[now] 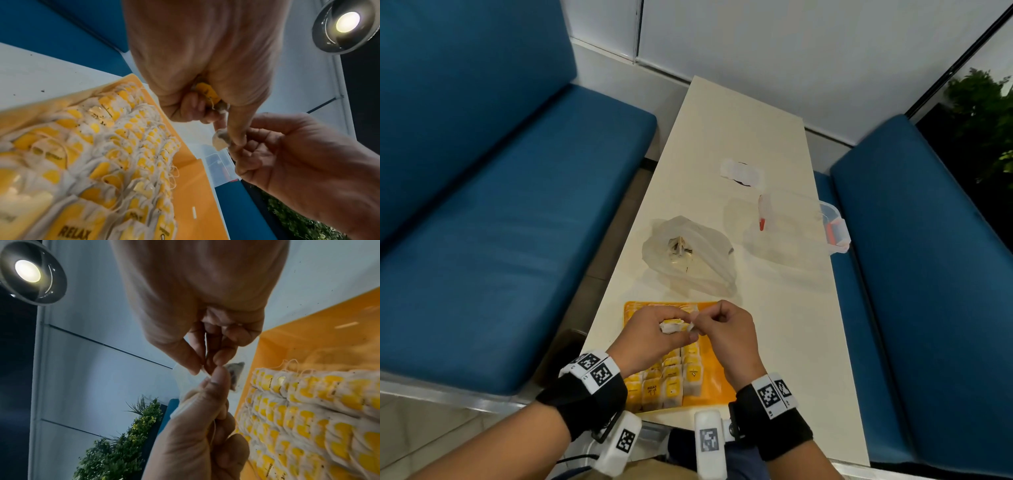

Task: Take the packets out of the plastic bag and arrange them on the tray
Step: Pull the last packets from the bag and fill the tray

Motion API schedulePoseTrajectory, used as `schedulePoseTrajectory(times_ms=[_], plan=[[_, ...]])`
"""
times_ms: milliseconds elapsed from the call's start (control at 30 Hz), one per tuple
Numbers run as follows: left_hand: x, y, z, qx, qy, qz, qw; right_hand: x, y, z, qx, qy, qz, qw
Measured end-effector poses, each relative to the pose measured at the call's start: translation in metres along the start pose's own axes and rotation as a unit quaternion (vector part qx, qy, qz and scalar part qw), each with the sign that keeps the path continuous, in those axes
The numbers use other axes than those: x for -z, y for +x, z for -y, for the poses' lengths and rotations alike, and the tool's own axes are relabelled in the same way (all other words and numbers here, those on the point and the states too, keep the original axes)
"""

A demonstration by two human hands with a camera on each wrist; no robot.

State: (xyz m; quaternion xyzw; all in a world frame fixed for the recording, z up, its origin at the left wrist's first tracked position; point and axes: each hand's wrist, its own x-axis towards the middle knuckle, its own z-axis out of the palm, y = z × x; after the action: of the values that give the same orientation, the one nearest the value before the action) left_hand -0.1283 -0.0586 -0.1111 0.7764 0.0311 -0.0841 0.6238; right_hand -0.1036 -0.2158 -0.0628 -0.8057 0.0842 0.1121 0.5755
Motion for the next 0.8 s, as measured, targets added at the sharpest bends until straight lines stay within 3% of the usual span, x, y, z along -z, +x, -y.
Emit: schedulePoseTrajectory(times_ms=[100, 233, 367, 600, 800], plan=[[-0.002, 0.001, -0.001, -0.028, 0.008, -0.013, 1.000, 0.002, -0.003, 0.001, 0.001, 0.001, 0.026, 1.000], [0.003, 0.003, 0.002, -0.013, -0.005, 0.015, 1.000, 0.017, 0.006, 0.000, 0.031, -0.049, 0.025, 0.998], [0.004, 0.004, 0.003, -0.019, 0.004, 0.029, 0.999, 0.023, 0.008, 0.001, 0.032, -0.094, 0.115, 0.988], [0.004, 0.003, 0.003, -0.016, 0.015, 0.040, 0.999, 0.018, 0.010, -0.007, -0.003, -0.033, 0.098, 0.995], [0.011, 0.007, 0.010, 0.065, -0.044, -0.024, 0.997, 0.027, 0.012, -0.018, -0.027, -0.092, 0.118, 0.988]])
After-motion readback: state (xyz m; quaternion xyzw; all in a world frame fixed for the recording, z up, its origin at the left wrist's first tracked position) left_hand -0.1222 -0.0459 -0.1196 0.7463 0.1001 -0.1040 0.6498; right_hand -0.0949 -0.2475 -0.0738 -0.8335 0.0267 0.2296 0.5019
